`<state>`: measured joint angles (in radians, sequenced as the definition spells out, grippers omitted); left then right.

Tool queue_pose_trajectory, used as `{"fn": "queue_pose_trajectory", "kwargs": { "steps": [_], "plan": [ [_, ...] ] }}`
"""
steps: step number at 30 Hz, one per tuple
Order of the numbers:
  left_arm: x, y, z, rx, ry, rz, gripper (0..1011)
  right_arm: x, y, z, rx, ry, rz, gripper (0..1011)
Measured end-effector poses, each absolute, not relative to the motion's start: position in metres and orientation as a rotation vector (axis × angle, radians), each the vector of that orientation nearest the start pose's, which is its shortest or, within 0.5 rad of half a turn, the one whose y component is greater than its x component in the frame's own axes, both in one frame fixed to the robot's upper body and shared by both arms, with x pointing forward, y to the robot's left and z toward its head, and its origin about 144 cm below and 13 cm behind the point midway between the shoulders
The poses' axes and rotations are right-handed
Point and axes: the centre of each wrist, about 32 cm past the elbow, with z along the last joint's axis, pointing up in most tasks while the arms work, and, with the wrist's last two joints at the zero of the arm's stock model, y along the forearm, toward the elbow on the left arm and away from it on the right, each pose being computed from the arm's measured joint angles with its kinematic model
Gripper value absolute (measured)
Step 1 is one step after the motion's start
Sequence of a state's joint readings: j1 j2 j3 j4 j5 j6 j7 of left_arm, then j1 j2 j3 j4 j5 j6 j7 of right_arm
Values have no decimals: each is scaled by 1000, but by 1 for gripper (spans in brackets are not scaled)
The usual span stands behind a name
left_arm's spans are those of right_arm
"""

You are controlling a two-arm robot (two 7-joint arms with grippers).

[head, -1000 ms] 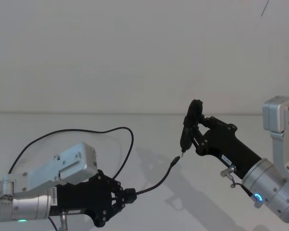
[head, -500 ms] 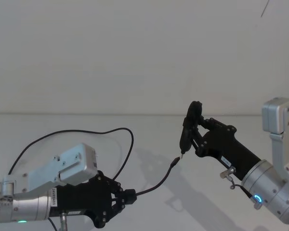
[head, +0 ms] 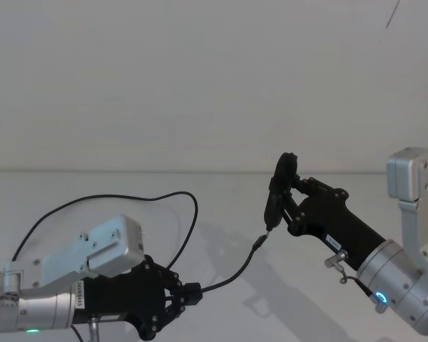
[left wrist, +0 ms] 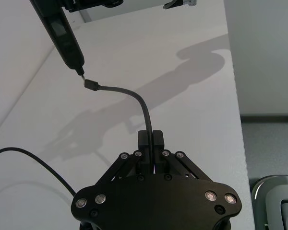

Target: Pick up the data cable with the one hand.

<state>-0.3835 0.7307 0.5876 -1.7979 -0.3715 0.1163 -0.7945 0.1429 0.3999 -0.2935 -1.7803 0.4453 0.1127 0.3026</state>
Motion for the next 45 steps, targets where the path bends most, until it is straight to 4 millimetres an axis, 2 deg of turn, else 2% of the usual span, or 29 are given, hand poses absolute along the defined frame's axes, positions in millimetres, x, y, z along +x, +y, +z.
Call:
{"fn": "queue_pose_trajectory", "kwargs": {
  "steps": [45],
  "plan": [
    [488, 246, 1273, 337, -286, 236, 54, 472, -229, 1238, 89, -71, -893, 283]
  ]
}}
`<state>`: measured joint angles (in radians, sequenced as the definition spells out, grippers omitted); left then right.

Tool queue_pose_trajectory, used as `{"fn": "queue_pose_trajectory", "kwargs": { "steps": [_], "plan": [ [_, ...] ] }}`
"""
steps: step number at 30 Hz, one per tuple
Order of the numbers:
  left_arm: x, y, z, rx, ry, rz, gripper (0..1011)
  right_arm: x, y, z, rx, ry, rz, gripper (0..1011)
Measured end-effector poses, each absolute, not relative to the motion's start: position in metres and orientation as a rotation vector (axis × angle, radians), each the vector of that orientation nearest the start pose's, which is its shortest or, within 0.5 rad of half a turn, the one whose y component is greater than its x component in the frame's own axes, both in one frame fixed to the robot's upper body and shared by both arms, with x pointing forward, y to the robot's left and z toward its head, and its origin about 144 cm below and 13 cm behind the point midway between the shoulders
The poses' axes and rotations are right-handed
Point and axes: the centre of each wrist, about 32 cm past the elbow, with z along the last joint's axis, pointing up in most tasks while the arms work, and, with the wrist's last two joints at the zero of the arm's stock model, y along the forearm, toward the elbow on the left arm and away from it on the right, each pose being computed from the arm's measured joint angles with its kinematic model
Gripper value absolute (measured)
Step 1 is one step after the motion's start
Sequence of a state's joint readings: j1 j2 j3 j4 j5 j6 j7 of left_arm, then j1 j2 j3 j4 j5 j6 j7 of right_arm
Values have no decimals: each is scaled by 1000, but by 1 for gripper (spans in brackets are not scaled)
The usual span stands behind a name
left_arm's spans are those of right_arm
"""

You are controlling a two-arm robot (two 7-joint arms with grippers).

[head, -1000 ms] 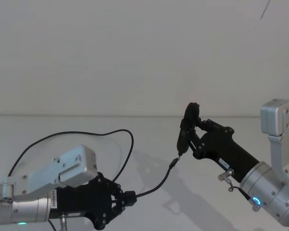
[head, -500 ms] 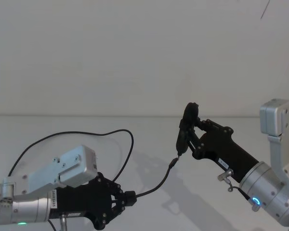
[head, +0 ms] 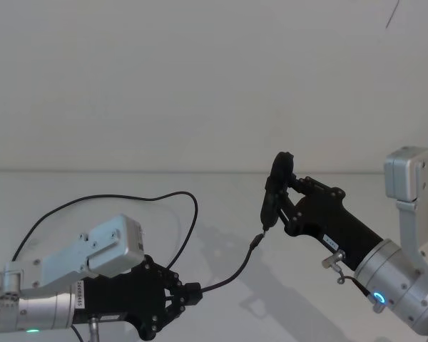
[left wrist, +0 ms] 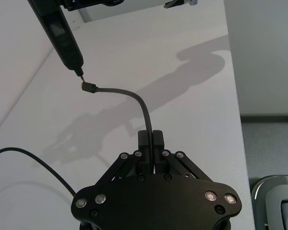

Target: Pick up the data cable with the one hand.

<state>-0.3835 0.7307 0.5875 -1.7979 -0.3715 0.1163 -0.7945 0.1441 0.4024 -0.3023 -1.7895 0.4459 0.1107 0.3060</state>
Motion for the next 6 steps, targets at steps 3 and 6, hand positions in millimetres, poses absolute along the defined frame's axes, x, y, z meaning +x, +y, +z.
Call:
{"fn": "queue_pose_trajectory", "kwargs": {
  "steps": [3, 6],
  "plan": [
    [488, 246, 1273, 337, -286, 236, 54, 472, -229, 1238, 89, -71, -893, 283],
    [488, 246, 1273, 337, -286, 236, 54, 472, -229, 1238, 89, -71, -893, 283]
  ]
}}
